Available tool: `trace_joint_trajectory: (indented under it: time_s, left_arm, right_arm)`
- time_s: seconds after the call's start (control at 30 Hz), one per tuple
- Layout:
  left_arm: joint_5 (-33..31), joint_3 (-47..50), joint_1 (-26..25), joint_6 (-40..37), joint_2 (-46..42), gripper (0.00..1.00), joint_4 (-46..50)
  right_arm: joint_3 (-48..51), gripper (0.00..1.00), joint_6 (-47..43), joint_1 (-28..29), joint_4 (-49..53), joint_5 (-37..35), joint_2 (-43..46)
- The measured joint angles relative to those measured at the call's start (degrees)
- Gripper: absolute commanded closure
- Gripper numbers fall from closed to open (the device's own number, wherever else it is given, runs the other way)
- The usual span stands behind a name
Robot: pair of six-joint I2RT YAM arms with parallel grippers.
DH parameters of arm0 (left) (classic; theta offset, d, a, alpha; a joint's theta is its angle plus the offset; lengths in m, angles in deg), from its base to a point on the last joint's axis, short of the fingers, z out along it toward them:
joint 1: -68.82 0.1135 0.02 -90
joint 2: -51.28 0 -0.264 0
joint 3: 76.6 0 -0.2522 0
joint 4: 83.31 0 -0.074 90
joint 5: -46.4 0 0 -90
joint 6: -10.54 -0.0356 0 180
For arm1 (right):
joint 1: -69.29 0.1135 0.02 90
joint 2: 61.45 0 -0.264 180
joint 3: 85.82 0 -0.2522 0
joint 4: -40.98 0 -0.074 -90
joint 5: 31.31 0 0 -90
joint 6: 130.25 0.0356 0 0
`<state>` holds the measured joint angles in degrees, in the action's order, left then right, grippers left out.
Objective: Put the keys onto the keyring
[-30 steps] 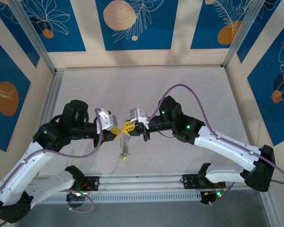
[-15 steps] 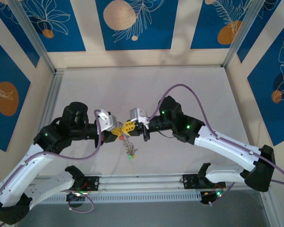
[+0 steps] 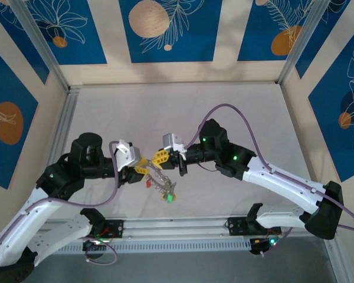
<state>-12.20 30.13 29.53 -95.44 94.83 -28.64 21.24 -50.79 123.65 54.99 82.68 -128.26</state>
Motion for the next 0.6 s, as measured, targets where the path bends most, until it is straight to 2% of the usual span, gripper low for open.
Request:
trace_joint_trajectory:
  time_s: [0.3, 0.4, 0.5, 0.6]
  left_arm:
    - [-0.26, 0.02, -1.36, 0.00, 2.12, 0.72, -2.16]
    - [-1.03, 0.02, -2.10, 0.11, 2.89, 0.81, -2.45]
    - [-1.90, 0.02, -2.58, 0.17, 3.28, 0.97, -2.47]
    - [-2.27, 0.02, -2.75, -0.17, 3.30, 1.00, -2.49]
  right_arm:
    - [0.00, 1.00, 0.52, 0.00, -0.92, 0.24, 0.00]
    - [0.00, 1.00, 0.55, 0.00, -1.05, 0.24, 0.00]
    - [0.00, 1.00, 0.57, 0.00, -1.05, 0.24, 0.00]
    - [0.00, 1.00, 0.55, 0.00, -1.07, 0.22, 0.00]
